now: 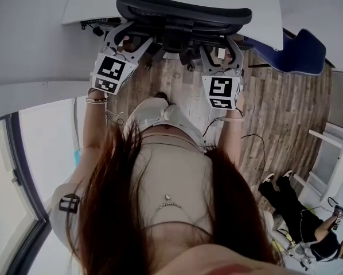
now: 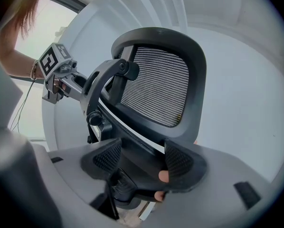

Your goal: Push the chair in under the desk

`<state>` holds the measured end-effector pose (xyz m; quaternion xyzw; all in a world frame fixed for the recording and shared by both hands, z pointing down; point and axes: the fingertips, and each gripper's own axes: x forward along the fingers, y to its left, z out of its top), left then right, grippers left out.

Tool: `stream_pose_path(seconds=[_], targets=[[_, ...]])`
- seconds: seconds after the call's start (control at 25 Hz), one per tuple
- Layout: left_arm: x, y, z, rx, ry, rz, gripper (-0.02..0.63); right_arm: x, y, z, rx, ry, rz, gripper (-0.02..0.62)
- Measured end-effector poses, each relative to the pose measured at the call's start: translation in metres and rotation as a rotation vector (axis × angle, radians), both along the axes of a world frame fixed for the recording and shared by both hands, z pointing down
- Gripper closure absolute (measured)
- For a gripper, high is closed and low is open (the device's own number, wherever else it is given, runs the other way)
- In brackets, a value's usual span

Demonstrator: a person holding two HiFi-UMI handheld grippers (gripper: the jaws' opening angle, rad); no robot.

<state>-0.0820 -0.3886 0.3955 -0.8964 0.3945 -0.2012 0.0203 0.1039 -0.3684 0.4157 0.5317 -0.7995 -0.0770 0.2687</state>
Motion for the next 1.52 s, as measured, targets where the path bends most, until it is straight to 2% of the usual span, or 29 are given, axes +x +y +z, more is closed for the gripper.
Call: stream_pose_path(seconds=[0.44, 0.6, 0.76, 1.52], targets=[[-0.003, -0.015, 0.002, 0.006, 0.002, -0.004, 0.365, -0.008, -0.018, -0.002, 0.020, -0.010, -0.022, 0.308], [-0.003, -0.016, -0.001, 0.008, -0.001, -0.002, 0.365, -0.004, -0.016, -0.002, 0.005, -0.004, 0.001, 0.308], [-0.003, -0.018, -0.002, 0.011, -0.001, -0.001, 0.365, -0.008, -0.019, -0.005, 0.031, -0.013, -0.020, 0.308], [-0.009, -0.038, 0.003, 0.006, -0.006, 0.003, 0.365, -0.010, -0.038, -0.002, 0.020, -0.008, -0.006, 0.308]])
